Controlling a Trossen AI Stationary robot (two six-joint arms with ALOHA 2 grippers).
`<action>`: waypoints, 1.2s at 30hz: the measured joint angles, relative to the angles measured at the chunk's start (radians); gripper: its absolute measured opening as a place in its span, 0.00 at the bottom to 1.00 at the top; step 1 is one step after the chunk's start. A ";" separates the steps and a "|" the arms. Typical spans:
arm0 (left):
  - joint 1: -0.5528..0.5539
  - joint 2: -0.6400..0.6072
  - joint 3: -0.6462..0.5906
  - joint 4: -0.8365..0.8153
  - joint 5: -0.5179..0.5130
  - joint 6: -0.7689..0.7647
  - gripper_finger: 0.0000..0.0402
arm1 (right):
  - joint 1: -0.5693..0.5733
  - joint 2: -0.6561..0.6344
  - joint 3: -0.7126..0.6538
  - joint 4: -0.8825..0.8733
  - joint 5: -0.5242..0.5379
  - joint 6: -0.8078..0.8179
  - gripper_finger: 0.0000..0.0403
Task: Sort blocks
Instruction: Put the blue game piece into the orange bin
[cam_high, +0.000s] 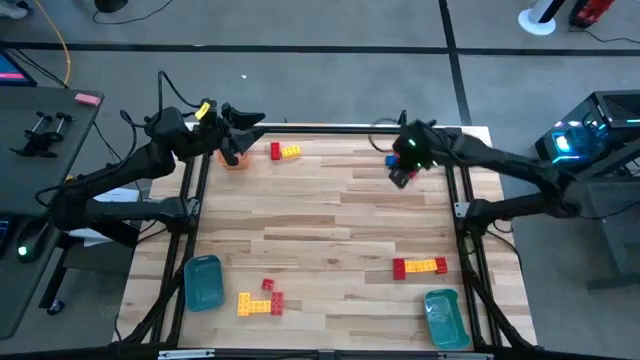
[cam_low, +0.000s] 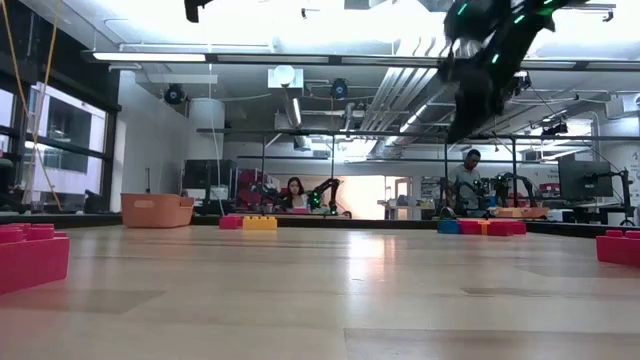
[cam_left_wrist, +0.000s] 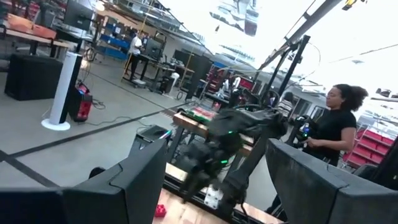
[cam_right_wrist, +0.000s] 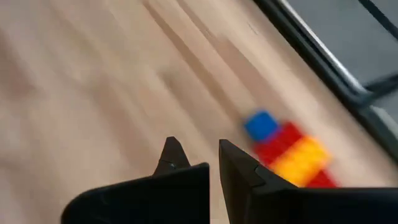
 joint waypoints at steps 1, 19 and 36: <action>0.000 -0.004 0.000 -0.001 0.001 0.000 0.64 | -0.027 0.047 0.028 -0.034 0.021 -0.068 0.00; -0.001 -0.016 0.000 -0.025 0.095 0.055 0.64 | -0.162 0.553 0.407 -0.236 0.042 -0.493 0.27; -0.002 -0.017 0.001 -0.145 0.118 0.088 0.64 | -0.187 0.759 0.404 -0.187 0.102 -0.781 0.57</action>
